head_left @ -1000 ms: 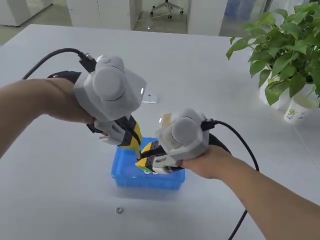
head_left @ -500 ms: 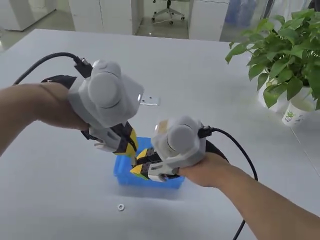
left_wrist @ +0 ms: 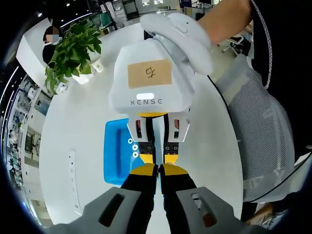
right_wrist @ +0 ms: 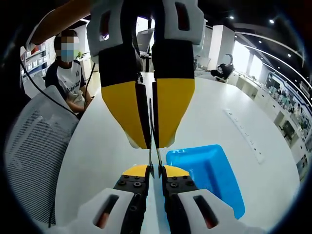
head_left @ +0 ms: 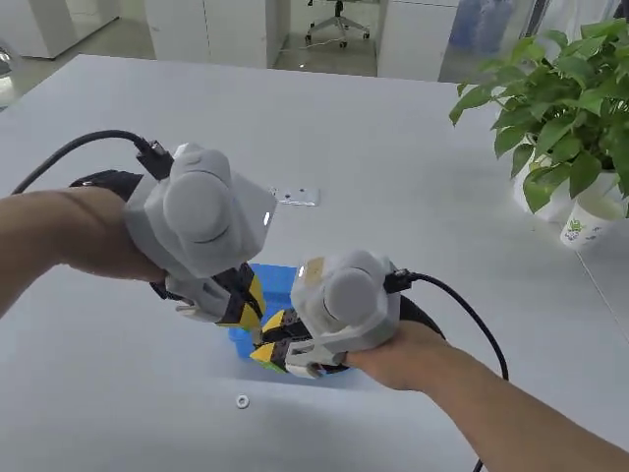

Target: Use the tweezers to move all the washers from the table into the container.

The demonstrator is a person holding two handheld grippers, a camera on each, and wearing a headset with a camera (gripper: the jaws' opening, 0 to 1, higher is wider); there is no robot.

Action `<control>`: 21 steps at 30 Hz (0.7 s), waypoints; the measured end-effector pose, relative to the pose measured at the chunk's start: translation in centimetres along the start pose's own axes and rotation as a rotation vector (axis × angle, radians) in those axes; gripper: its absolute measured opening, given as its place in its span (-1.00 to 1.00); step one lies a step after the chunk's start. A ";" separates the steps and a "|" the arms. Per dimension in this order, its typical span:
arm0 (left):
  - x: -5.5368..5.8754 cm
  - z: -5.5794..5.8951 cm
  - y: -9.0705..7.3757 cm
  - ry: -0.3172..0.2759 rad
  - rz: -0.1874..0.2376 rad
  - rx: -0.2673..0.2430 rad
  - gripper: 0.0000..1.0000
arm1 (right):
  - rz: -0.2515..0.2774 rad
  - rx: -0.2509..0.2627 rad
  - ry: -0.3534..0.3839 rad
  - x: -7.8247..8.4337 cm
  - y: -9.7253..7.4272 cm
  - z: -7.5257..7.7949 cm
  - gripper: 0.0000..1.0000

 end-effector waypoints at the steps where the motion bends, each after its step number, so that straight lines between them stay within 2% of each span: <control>1: 0.1 0.1 0.1 -0.001 -0.002 0.001 -0.86 | 0.000 -0.004 -0.001 0.0 0.1 -0.2 -0.76; 21: 2.0 1.6 1.4 -0.042 -0.011 0.015 -0.87 | 0.013 -0.044 -0.002 0.6 2.0 -2.1 -0.75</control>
Point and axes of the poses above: the centre of the closed fingertips' face, and the gripper's own axes: y roughly forward along the fingers, z roughly to its right, x roughly out of its underside, the point moved 10 cm from there along -y, roughly backward along the fingers, and after that the axes turned 15 degrees about -y, right-handed, at the moved point
